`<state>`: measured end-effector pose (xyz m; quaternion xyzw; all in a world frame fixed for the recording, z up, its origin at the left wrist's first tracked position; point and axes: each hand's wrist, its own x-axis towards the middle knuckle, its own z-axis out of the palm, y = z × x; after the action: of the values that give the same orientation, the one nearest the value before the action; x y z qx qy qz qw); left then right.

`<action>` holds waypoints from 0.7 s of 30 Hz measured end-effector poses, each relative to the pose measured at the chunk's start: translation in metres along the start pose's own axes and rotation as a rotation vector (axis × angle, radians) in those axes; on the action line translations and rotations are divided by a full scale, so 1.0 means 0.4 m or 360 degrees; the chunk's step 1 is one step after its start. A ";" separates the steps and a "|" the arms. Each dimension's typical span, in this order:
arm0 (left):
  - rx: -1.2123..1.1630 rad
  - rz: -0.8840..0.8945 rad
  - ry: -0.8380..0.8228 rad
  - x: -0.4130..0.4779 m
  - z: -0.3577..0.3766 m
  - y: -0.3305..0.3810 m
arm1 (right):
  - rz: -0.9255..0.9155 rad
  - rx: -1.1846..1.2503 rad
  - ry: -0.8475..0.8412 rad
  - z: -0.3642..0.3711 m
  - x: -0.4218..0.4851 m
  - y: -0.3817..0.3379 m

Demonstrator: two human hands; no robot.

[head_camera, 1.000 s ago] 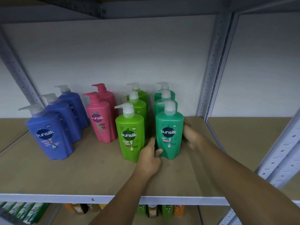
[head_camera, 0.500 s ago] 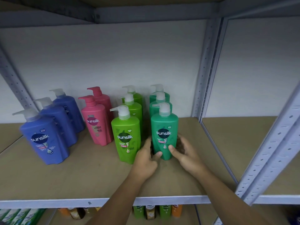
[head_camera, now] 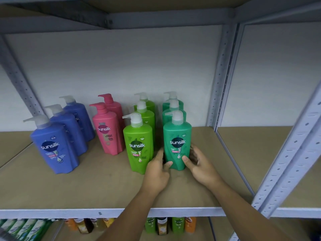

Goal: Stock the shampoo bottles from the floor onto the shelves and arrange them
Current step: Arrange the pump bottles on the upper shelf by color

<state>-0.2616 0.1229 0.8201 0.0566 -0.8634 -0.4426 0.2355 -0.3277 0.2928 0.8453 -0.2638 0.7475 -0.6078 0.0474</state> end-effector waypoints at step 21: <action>0.0365 -0.0010 -0.0163 -0.047 -0.039 0.026 | 0.0126 -0.0245 -0.0177 -0.007 -0.029 -0.025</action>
<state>-0.2368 0.1235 0.8295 0.0630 -0.9191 -0.3439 0.1817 -0.3153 0.2995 0.8525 -0.2704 0.7981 -0.5305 0.0925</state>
